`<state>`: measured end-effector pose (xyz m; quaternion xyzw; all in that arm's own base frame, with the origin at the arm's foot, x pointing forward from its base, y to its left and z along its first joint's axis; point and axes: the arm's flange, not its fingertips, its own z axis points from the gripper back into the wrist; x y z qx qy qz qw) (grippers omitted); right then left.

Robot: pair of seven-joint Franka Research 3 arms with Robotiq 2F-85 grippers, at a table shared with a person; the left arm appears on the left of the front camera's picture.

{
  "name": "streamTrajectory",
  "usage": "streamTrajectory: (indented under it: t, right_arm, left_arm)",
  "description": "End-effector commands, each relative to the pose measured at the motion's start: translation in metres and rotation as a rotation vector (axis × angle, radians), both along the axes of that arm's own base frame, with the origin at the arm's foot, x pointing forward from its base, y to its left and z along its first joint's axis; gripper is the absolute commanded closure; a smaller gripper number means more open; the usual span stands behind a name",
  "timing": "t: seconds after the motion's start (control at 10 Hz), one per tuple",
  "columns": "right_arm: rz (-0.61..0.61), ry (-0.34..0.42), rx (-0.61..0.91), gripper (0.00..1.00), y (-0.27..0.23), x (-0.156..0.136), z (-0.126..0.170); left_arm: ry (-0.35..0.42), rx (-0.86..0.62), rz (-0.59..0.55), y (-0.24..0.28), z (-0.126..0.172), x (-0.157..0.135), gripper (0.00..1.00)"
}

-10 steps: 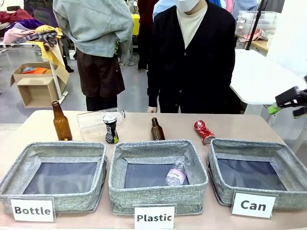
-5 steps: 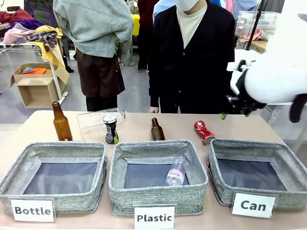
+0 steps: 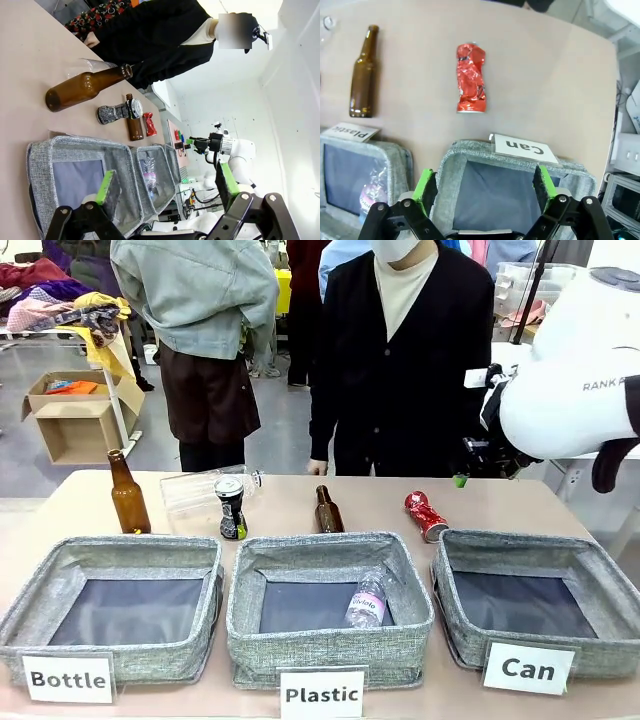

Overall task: Sort the can waste into the basket.
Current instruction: Pick up the can waste from the table and place it in the right Fabric basket.

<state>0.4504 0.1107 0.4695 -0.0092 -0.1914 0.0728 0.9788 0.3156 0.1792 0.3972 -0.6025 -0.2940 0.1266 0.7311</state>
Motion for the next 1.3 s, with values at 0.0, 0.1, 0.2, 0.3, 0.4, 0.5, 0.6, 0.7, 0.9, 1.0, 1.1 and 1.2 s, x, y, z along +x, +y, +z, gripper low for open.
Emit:
streamTrajectory:
  t: [0.0, 0.1, 0.2, 0.3, 0.4, 0.5, 0.6, 0.7, 0.9, 1.0, 1.1, 1.2]
  right_arm:
    - [0.065, 0.019, -0.020, 0.00, 0.010, 0.038, -0.013]
    - [0.080, 0.050, -0.026, 0.00, 0.013, 0.060, -0.024]
    - [0.106, 0.091, -0.015, 0.00, 0.014, 0.079, -0.041]
    - [0.091, 0.118, -0.024, 0.00, 0.015, 0.097, -0.057]
    - [0.110, 0.138, -0.016, 0.00, 0.019, 0.113, -0.074]
    - [0.142, 0.164, -0.018, 0.00, 0.024, 0.127, -0.094]
    - [0.118, 0.204, -0.056, 0.00, 0.024, 0.147, -0.120]
    - [0.119, 0.234, -0.040, 0.00, 0.022, 0.158, -0.138]
    - [0.126, 0.276, 0.001, 0.00, 0.020, 0.173, -0.159]
    - [0.129, 0.288, 0.002, 0.00, 0.021, 0.176, -0.165]
    - [0.128, 0.299, 0.007, 0.00, 0.020, 0.177, -0.169]
    - [0.118, 0.301, -0.006, 0.60, 0.018, 0.176, -0.169]
  left_arm:
    - [-0.017, 0.001, -0.005, 0.000, 0.001, -0.002, 0.00]
    - [-0.017, 0.001, -0.005, 0.000, 0.001, -0.002, 0.00]
    - [-0.017, 0.001, -0.005, 0.000, 0.001, -0.002, 0.00]
    - [-0.017, 0.001, -0.005, 0.000, 0.001, -0.002, 0.00]
    - [-0.017, 0.001, -0.005, 0.000, 0.001, -0.002, 0.00]
    - [-0.017, 0.001, -0.005, 0.000, 0.001, -0.002, 0.00]
    - [-0.017, 0.001, -0.005, 0.000, 0.001, -0.002, 0.00]
    - [-0.017, 0.001, -0.005, 0.000, 0.001, -0.002, 0.00]
    - [-0.017, 0.001, -0.005, 0.000, 0.001, -0.002, 0.00]
    - [-0.017, 0.001, -0.005, 0.000, 0.001, -0.002, 0.00]
    - [-0.017, 0.001, -0.005, 0.000, 0.001, -0.002, 0.00]
    - [-0.017, 0.001, -0.005, 0.000, 0.001, -0.002, 0.00]
